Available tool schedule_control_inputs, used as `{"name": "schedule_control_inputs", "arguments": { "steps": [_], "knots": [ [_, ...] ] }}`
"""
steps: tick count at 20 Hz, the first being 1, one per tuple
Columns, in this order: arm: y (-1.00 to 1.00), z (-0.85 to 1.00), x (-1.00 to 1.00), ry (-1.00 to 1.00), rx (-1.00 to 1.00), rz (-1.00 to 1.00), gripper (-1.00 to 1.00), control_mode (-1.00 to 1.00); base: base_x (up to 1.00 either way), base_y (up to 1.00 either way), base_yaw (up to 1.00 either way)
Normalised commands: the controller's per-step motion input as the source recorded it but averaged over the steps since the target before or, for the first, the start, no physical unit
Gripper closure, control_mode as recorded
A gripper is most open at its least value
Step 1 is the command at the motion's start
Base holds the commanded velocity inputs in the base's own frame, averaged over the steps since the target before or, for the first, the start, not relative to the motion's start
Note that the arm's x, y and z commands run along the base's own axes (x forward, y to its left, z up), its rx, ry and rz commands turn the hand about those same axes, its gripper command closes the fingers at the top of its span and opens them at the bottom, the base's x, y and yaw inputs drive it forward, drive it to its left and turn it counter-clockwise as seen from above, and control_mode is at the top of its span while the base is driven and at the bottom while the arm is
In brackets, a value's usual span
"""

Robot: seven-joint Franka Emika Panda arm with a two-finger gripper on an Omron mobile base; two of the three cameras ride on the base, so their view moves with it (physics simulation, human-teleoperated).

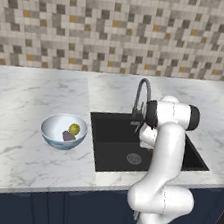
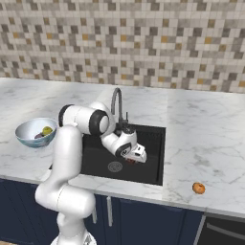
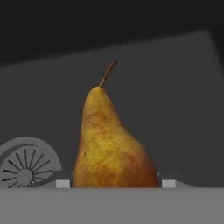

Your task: There is a mixed pile of frozen fruits and vegetables on the counter. Locate all the frozen vegetables and place the items in a bowl on the counter. Take all the frozen fruits and defrost them in a running sink.

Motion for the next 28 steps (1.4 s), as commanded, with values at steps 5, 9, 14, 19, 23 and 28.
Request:
{"name": "schedule_control_inputs", "arguments": {
  "steps": [5,9,14,19,23,28],
  "knots": [
    [-0.02,-0.31,0.28,0.00,0.01,0.04,1.00,-1.00,0.00,0.00,0.00],
    [0.05,-0.36,0.25,0.01,0.00,0.02,1.00,-1.00,0.00,0.00,0.00],
    [0.12,-0.22,0.08,0.01,0.00,0.00,-1.00,-1.00,0.00,0.00,0.00],
    [0.00,0.07,0.00,0.05,0.00,0.00,-1.00,-1.00,0.00,0.00,0.00],
    [0.00,0.12,0.00,0.01,0.00,0.00,-1.00,-1.00,0.00,0.00,0.00],
    [0.00,0.35,-0.01,0.00,0.01,0.00,-1.00,-1.00,0.00,0.00,0.00]
  ]
}}
